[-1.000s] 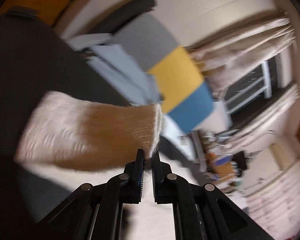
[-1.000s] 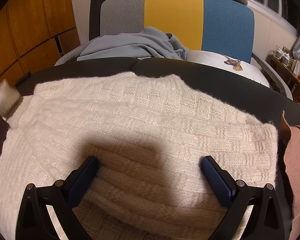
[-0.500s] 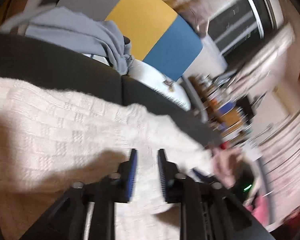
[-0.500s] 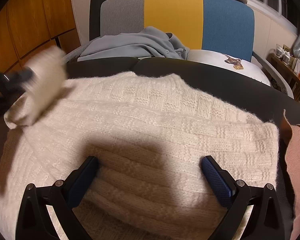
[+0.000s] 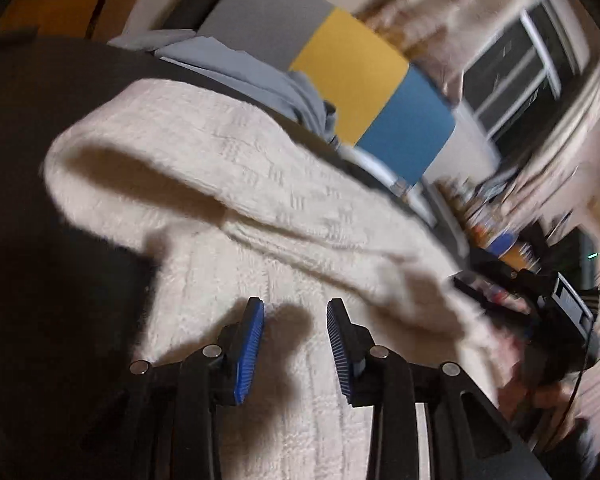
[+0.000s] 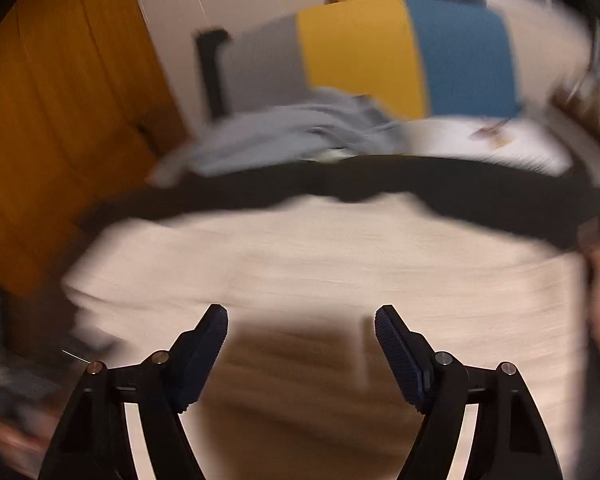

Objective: Fold clothes

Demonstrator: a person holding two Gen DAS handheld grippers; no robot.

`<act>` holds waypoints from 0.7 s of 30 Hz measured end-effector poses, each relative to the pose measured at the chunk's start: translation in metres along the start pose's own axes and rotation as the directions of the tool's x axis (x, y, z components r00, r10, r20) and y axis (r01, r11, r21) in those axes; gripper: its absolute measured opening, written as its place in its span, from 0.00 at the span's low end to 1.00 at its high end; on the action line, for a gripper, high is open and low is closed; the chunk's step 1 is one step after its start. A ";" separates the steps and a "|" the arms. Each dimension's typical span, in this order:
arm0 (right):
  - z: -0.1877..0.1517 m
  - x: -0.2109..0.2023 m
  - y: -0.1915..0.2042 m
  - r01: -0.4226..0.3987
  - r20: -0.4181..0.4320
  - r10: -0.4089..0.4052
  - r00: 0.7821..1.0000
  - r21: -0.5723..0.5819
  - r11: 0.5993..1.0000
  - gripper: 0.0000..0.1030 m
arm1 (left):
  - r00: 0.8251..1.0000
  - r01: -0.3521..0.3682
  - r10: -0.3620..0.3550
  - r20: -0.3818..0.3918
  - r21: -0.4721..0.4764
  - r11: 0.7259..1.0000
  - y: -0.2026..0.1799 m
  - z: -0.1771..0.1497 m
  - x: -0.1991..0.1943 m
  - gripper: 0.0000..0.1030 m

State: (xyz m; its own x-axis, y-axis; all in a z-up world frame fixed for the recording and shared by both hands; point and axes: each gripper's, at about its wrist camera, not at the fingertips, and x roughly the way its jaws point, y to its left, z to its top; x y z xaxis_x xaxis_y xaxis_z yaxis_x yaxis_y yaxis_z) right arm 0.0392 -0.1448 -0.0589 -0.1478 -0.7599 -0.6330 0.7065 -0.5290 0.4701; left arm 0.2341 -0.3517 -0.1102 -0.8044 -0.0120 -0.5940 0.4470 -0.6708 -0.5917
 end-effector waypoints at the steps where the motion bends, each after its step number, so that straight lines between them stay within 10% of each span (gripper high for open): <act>1: 0.002 -0.001 0.006 -0.059 0.006 0.059 0.998 0.031 0.998 0.76 | 1.000 0.020 -0.020 0.005 -0.016 1.000 0.004 0.000 0.000 0.32; 7: 0.001 0.054 0.017 -0.272 -0.020 0.296 0.955 0.341 0.900 0.76 | 0.997 0.071 -0.070 0.031 -0.044 0.996 0.011 -0.002 0.002 0.31; 12: 0.001 0.070 0.013 -0.267 0.054 0.274 0.960 0.464 0.845 0.76 | 0.994 0.102 -0.099 0.039 -0.062 0.993 0.015 -0.002 0.003 0.31; 18: 0.012 0.077 0.025 -0.190 0.122 0.152 0.981 0.426 0.884 0.73 | 0.991 0.130 -0.127 0.050 -0.073 0.989 0.016 -0.002 -0.002 0.31; 21: 0.019 0.088 0.033 -0.078 0.082 0.052 0.995 0.352 0.933 0.45 | 0.989 0.140 -0.136 0.054 -0.076 0.987 0.015 -0.001 -0.005 0.33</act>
State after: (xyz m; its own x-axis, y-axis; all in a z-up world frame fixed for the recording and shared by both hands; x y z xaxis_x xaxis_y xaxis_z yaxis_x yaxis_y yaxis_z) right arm 0.0365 -0.2365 -0.0872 -0.1669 -0.8149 -0.5551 0.4268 -0.5672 0.7044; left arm 0.2457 -0.3607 -0.1165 -0.8778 0.0396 -0.4774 0.3583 -0.6073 -0.7091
